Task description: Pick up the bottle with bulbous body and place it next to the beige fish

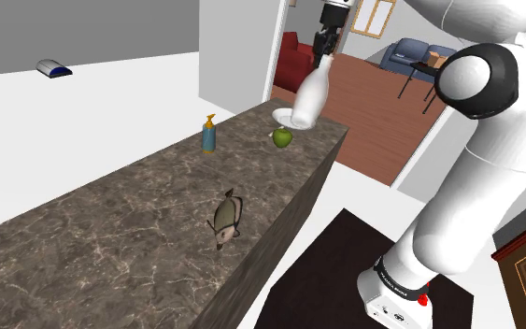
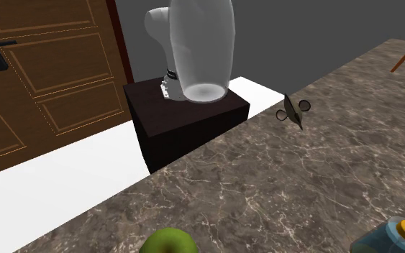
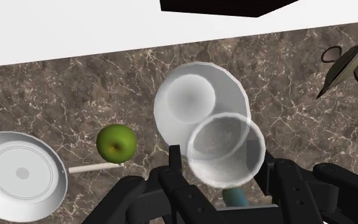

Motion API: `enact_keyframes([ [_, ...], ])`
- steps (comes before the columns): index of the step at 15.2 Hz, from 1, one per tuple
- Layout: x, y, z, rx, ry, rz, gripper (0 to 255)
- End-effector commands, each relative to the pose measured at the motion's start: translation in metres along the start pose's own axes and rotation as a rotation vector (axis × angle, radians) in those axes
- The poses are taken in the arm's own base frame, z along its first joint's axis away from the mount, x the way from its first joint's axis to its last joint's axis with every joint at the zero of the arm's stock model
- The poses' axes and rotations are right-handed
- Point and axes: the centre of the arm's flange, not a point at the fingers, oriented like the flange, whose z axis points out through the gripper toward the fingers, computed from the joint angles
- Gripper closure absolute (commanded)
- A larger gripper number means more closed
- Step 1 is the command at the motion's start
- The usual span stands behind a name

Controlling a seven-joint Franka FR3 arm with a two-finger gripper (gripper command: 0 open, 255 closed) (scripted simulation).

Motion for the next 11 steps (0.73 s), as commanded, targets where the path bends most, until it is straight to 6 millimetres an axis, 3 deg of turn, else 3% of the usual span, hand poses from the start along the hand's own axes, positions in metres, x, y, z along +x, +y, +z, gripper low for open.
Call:
enact_keyframes([
  [1,-0.002,-0.028,-0.007,-0.001,0.0,0.001,255],
  [11,-0.003,-0.154,-0.048,-0.001,0.0,0.001,255],
])
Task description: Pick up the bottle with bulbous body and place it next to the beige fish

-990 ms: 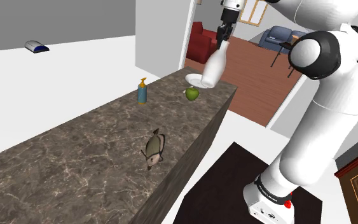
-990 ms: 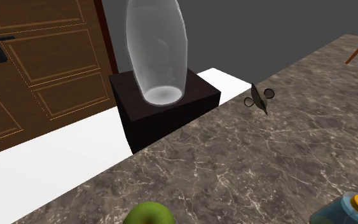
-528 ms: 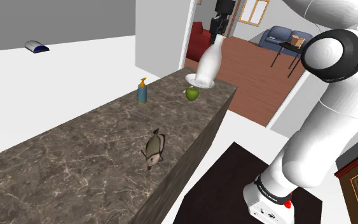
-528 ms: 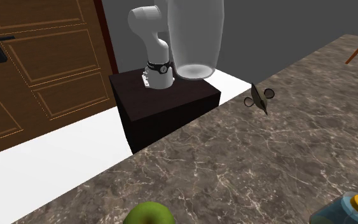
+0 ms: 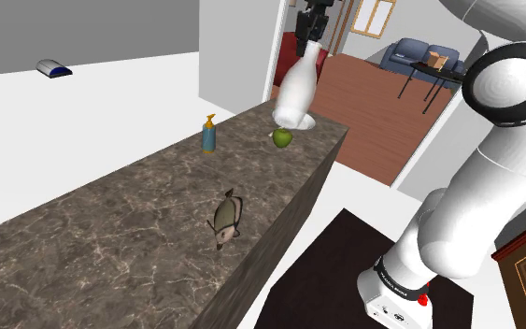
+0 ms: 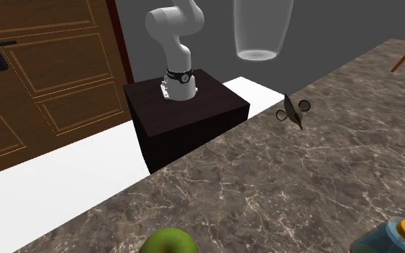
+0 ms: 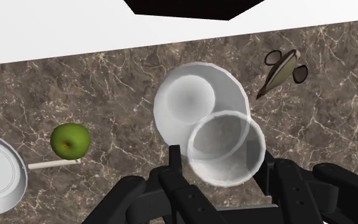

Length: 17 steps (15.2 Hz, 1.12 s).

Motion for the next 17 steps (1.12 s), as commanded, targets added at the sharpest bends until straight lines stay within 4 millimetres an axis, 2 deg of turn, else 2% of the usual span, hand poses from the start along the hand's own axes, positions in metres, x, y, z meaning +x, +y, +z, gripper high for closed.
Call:
enact_keyframes([
  [1,-0.001,-0.026,-0.008,-0.001,0.0,0.002,255],
  [4,-0.002,-0.061,-0.02,-0.001,0.0,0.002,255],
  [17,-0.001,-0.06,0.049,-0.001,0.0,0.002,255],
])
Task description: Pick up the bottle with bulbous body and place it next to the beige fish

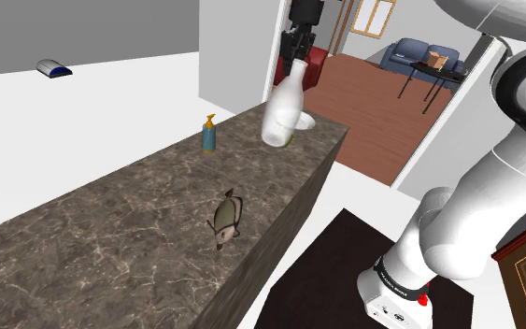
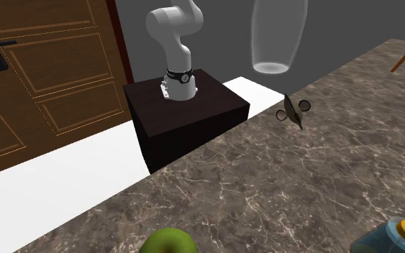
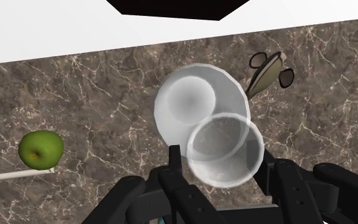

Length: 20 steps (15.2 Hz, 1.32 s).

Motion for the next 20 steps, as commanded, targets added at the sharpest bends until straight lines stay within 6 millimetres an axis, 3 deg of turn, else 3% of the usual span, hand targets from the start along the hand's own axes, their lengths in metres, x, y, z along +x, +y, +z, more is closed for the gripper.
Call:
enact_keyframes([
  [1,0.001,0.0,0.011,0.0,0.001,0.0,255],
  [20,0.001,0.002,0.111,0.0,0.001,0.0,255],
])
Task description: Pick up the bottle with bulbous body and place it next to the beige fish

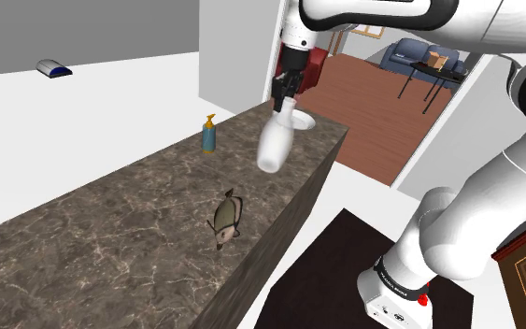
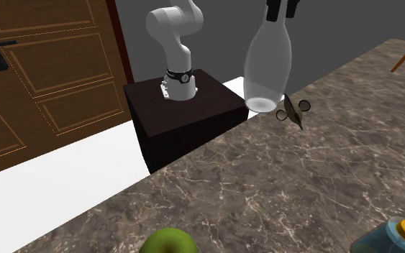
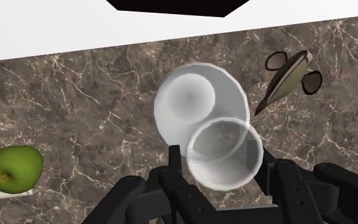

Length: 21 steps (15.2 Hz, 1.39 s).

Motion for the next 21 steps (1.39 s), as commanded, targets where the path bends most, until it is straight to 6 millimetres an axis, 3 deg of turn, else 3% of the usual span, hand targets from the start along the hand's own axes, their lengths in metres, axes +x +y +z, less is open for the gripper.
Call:
enact_keyframes([
  [1,0.0,0.0,0.01,0.0,0.001,0.0,255],
  [21,0.001,0.002,0.116,0.0,0.001,0.0,255],
])
